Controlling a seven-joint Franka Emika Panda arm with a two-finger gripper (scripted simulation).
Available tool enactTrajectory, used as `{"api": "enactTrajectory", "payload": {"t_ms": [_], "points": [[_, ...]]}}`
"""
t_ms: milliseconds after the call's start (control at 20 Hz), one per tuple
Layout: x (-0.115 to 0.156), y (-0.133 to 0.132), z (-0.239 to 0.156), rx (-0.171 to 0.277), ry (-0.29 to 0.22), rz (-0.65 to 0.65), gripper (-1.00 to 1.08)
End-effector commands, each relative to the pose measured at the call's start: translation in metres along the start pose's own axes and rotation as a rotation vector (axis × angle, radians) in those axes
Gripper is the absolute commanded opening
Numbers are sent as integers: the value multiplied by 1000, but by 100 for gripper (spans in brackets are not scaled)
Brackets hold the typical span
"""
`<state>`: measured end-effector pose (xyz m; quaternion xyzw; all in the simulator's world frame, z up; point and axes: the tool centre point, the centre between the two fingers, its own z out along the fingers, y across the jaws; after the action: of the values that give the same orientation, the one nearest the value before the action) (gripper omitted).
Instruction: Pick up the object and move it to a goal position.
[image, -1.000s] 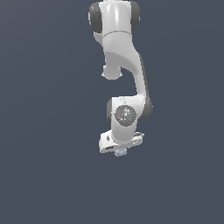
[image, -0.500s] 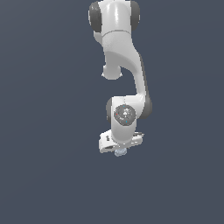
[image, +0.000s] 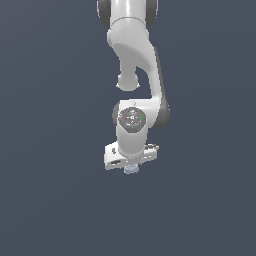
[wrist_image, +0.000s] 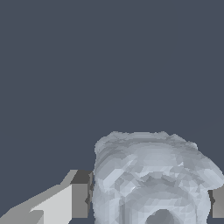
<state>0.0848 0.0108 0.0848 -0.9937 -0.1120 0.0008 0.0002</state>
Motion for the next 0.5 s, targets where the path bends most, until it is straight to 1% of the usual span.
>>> {"api": "enactTrajectory", "payload": {"t_ms": [0, 450], "points": [[-5, 14, -21, -1, 2, 1, -100], [-28, 71, -110, 0, 2, 1, -100]]}}
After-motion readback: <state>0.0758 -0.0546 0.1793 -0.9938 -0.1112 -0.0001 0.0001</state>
